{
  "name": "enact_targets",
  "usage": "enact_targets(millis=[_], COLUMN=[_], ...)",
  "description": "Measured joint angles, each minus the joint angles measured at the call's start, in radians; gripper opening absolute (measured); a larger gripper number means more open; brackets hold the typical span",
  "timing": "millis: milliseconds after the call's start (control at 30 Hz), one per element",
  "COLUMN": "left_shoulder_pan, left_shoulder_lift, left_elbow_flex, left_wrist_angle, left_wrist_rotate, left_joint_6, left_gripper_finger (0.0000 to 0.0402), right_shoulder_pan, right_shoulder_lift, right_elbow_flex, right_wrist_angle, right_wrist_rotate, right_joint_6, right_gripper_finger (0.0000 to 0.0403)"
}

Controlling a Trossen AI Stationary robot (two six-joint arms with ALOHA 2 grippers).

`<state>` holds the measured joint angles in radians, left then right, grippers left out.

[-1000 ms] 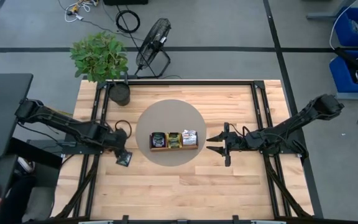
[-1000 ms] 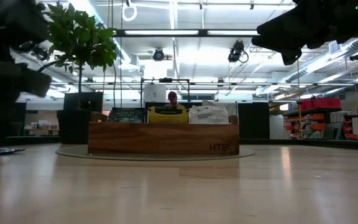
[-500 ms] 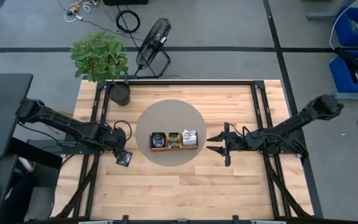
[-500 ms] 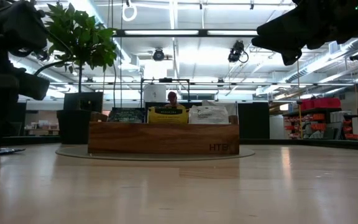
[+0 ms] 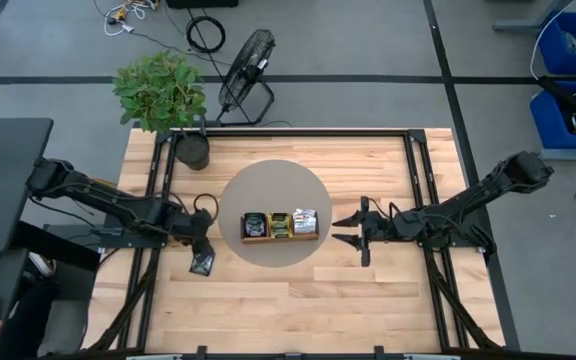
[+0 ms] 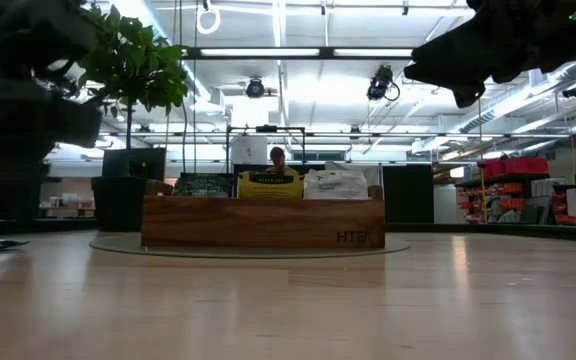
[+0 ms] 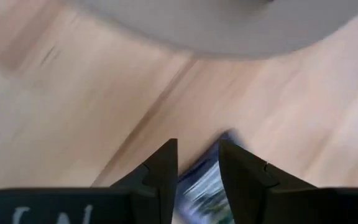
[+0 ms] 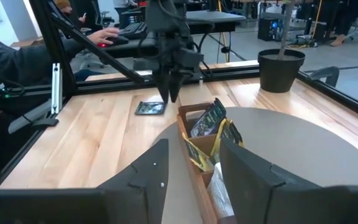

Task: Pick & Place Tea
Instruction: Put the purple tea bag into the left section of the wooden organizer

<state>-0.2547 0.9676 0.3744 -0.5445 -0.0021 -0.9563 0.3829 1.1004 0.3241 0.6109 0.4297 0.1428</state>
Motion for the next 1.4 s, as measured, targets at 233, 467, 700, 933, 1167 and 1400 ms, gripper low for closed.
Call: enact_targets(millis=[233, 467, 700, 933, 1167, 1400], left_shoulder_pan=[-0.004, -0.063, -0.063, -0.063, -0.064, -0.063], left_shoulder_lift=[-0.006, -0.006, 0.004, 0.146, 0.239, 0.259], left_elbow_flex=[0.0, -0.001, -0.001, -0.001, 0.007, 0.004], left_wrist_angle=[0.134, 0.131, 0.138, 0.157, 0.179, 0.213], left_wrist_rotate=[0.091, 0.12, 0.038, 0.024, 0.024, 0.017], left_joint_6=[0.101, 0.322, 0.446, 0.561, 0.567, 0.545], left_gripper_finger=[0.0119, 0.0119, 0.0119, 0.0119, 0.0119, 0.0084], right_shoulder_pan=[0.0, 0.0, 0.0, 0.0, 0.0, 0.0], right_shoulder_lift=[0.0, 0.0, 0.0, 0.0, 0.0, 0.0], right_elbow_flex=[0.0, 0.0, 0.0, 0.0, 0.0, 0.0], right_wrist_angle=[-0.003, -0.009, -0.008, -0.008, -0.011, -0.029], right_wrist_rotate=[0.0, 0.0, 0.0, 0.0, 0.0, 0.008], right_joint_6=[0.014, 0.017, 0.033, 0.033, 0.033, 0.034], right_gripper_finger=[0.0153, 0.0153, 0.0153, 0.0153, 0.0153, 0.0153])
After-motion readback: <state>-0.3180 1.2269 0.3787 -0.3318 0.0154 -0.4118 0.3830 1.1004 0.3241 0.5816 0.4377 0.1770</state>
